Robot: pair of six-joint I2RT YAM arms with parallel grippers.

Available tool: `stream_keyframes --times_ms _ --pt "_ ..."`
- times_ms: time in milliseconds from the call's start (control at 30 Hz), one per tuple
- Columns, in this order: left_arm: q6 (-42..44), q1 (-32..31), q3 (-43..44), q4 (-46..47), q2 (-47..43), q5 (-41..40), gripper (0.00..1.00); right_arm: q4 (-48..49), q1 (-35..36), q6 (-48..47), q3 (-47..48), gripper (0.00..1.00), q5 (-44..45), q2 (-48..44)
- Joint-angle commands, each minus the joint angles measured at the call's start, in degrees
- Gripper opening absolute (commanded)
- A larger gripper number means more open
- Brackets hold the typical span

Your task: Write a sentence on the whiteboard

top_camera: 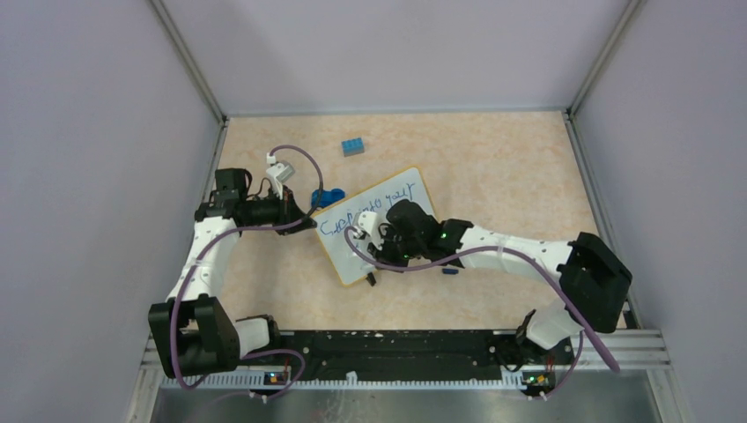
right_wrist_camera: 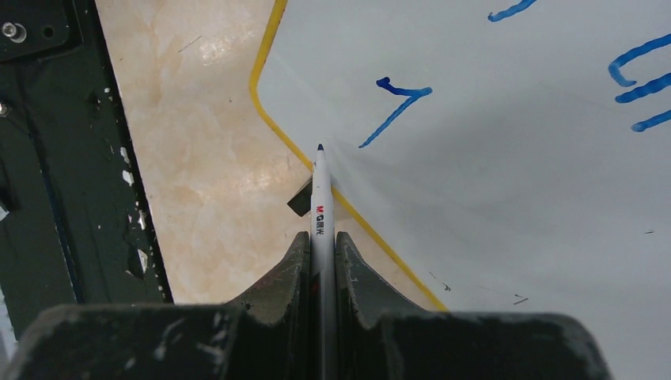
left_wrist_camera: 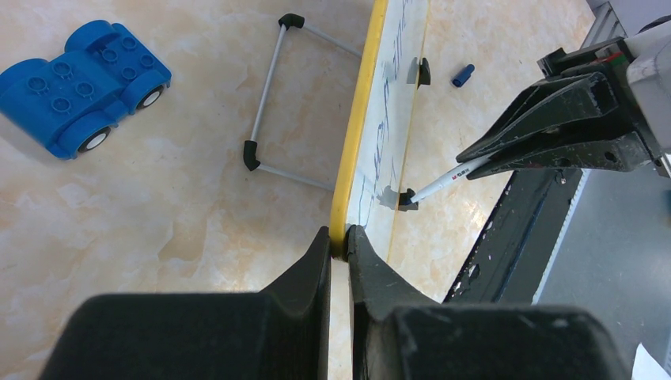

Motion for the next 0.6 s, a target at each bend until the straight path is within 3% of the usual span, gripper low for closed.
stream_keyframes --times_ms 0,200,567 --pt "2.4 -0.4 -1.5 -0.1 -0.2 -1.7 0.0 1.5 -0.6 1.1 3.3 0.0 -0.5 -4.2" --pt "2.2 -0.4 -1.4 -0.1 -0.1 -1.5 0.0 1.9 -4.9 1.7 4.6 0.0 1.2 -4.1" --pt "2.5 -0.4 -1.4 -0.1 -0.1 -1.8 0.0 2.0 -5.0 1.4 6.5 0.0 -0.6 -2.0"
